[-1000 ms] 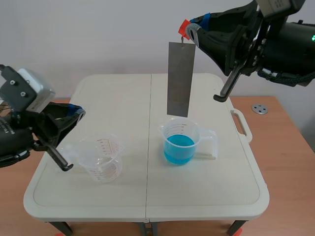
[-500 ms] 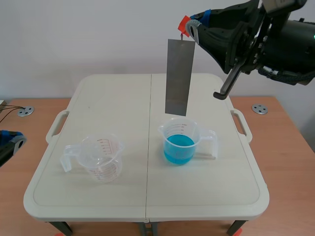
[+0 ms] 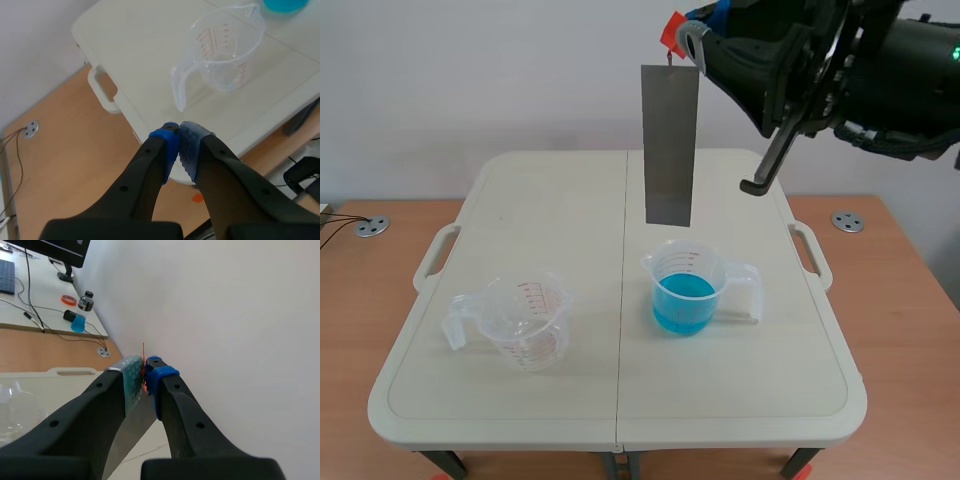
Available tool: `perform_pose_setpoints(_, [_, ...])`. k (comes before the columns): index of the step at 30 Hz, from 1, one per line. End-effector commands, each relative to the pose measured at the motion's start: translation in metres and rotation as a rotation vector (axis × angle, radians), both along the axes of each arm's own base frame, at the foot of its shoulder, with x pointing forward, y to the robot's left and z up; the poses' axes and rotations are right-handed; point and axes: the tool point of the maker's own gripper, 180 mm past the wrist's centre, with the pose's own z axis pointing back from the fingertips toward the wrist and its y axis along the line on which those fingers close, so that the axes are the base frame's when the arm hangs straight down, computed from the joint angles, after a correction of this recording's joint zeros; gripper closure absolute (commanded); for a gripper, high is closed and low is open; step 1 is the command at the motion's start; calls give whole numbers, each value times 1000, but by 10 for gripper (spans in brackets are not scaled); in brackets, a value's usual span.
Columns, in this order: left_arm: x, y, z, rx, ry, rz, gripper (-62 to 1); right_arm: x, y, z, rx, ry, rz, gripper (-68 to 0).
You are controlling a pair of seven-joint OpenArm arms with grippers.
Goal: Hold the metal plate by the orange handle, dip it into the blue solution, take it out and point at it, then put the plate back in the beaker on the left.
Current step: 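Put the plate into the left beaker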
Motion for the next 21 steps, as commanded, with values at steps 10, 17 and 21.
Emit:
perform_pose_setpoints(10, [-26,1,-3,-36,35,42,-36,-11,36,20,1,-56,122,-13])
perform_pose_setpoints(17, [-48,4,-13,-47,91,91,-36,-16,65,21,-9,-47,172,-13])
perform_pose_setpoints(21, [-57,6,-14,-51,94,126,-36,-17,80,22,-6,-45,176,-13])
